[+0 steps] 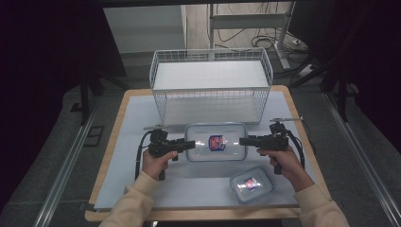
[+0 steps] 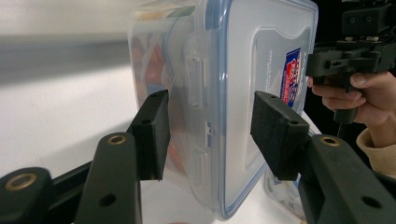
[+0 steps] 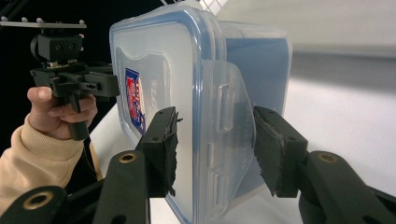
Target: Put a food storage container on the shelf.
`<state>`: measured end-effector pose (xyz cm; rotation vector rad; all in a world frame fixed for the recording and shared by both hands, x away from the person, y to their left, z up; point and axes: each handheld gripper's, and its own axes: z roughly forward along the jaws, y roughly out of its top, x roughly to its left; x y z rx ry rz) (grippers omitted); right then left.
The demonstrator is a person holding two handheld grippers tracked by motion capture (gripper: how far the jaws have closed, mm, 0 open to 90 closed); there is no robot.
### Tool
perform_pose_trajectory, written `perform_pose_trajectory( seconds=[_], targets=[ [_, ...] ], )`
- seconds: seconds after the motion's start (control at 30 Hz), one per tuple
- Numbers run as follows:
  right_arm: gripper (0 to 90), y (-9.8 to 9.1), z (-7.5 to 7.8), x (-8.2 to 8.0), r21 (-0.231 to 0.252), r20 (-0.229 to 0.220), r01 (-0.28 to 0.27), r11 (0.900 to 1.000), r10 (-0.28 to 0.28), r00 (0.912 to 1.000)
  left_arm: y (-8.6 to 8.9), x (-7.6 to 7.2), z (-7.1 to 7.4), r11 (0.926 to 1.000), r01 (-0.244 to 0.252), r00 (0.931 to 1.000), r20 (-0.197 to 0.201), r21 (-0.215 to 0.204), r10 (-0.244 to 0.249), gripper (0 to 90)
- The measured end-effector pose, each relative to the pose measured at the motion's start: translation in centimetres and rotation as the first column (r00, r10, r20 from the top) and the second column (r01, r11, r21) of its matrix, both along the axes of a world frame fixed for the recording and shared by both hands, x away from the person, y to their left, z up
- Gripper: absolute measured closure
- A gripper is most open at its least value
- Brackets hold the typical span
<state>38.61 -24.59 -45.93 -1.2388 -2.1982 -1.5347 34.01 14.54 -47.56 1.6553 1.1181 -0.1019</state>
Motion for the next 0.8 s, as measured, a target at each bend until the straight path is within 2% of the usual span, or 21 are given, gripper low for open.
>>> perform_pose_trajectory(
  seconds=[0.17,0.3,0.33,0.37,0.4,0.53,0.7,0.77,0.8],
  targets=[
    [51.6,0.2,1.7,0.2,0.005,0.029,0.007,1.0000,-0.007,0.9996,0.2,0.4,1.6,1.0000,0.001,0.9995,0.032,0.002,-0.001,49.0],
    [51.6,0.4,3.4,0.6,0.009,0.061,0.007,0.9999,-0.008,0.9981,0.4,1.0,3.6,1.0000,0.002,0.9978,0.066,0.006,-0.002,49.0],
    [51.6,0.4,3.4,0.6,0.009,0.061,0.007,0.9999,-0.008,0.9981,0.4,1.0,3.6,1.0000,0.002,0.9978,0.066,0.006,-0.002,49.0],
    [51.6,0.5,4.5,0.8,0.009,0.079,0.008,0.9999,-0.009,0.9969,0.4,1.1,4.1,1.0000,0.001,0.9973,0.073,0.007,-0.002,49.0],
    [51.6,0.5,5.0,0.9,0.010,0.087,0.009,0.9999,-0.010,0.9961,0.5,1.4,5.2,1.0000,-0.002,0.9960,0.090,0.009,0.001,49.0],
    [51.6,0.7,7.0,1.6,0.019,0.121,0.010,0.9998,-0.012,0.9925,0.7,2.2,7.5,1.0000,-0.003,0.9921,0.125,0.009,0.002,49.0],
    [51.5,1.1,10.1,2.7,0.013,0.171,0.012,0.9998,-0.014,0.9852,1.0,3.5,9.9,1.0000,0.000,0.9879,0.155,0.004,0.000,48.9],
    [51.5,1.2,10.6,2.9,0.010,0.176,0.012,0.9999,-0.013,0.9842,1.1,3.8,10.4,1.0000,-0.001,0.9872,0.159,0.002,0.000,48.9],
    [51.4,1.4,11.8,3.5,0.009,0.198,0.016,0.9998,-0.018,0.9799,1.2,4.2,11.1,1.0000,-0.002,0.9860,0.167,0.000,0.002,48.9]
  ],
)
